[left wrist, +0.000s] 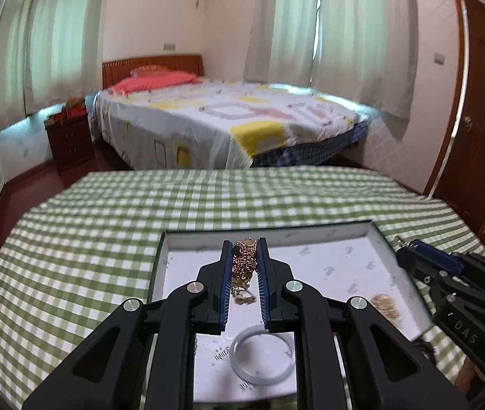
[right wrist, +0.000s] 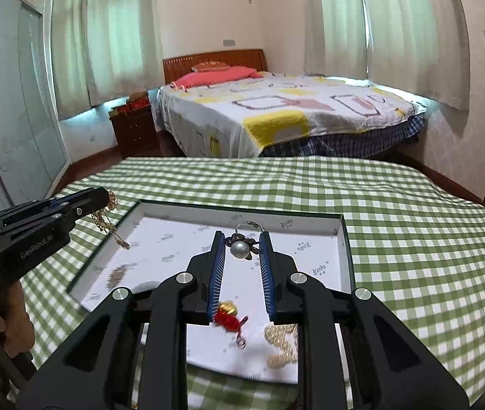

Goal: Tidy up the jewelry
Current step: 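Carry the gold chain into the tray with the left tool while the right tool drops the pearl ring there, then withdraw both open tools from the tray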

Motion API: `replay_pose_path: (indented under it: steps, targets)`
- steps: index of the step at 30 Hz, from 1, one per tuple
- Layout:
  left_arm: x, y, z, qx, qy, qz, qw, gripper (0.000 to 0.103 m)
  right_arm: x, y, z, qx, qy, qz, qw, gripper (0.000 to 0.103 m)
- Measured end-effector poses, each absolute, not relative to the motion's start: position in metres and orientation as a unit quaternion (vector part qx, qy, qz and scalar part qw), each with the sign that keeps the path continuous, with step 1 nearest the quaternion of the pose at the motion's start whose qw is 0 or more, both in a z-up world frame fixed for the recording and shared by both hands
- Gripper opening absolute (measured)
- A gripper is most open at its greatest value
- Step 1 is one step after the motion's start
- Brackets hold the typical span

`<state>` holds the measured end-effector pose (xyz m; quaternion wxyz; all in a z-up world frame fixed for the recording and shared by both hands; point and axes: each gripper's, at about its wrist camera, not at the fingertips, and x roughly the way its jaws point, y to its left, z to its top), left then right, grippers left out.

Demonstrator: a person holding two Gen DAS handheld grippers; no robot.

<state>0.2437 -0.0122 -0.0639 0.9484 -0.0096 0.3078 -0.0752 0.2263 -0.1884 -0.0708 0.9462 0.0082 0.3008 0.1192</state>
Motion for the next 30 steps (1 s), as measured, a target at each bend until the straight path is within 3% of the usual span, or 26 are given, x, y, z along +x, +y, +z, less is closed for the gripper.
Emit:
replay_pose_path:
  steps: [8,20,23,24,27,29,30]
  targets:
    - [0.284,-0.005,-0.119,-0.009,0.383,-0.056,0.922,0.015,0.269,-0.19,-0.12,0.0,0.363,0.105,0.926,0.02]
    - [0.296,-0.009,-0.142,-0.006,0.432,-0.056,0.9,0.015,0.281,-0.188,-0.149,-0.001,0.422,0.099,0.901,0.021]
    - [0.296,-0.012,-0.141,0.001,0.43,-0.056,0.901,0.016,0.281,-0.189,-0.151,0.0,0.425,0.1,0.9,0.025]
    - [0.296,-0.013,-0.141,0.005,0.43,-0.055,0.901,0.017,0.281,-0.189,-0.151,0.001,0.425,0.1,0.9,0.032]
    - [0.296,-0.014,-0.141,0.007,0.432,-0.056,0.9,0.017,0.278,-0.19,-0.149,0.004,0.42,0.099,0.902,0.034]
    - [0.295,-0.014,-0.14,0.007,0.432,-0.055,0.9,0.02,0.278,-0.191,-0.146,0.006,0.416,0.099,0.904,0.034]
    - [0.295,-0.014,-0.139,0.007,0.431,-0.055,0.901,0.03,0.276,-0.192,-0.144,0.007,0.412,0.098,0.906,0.035]
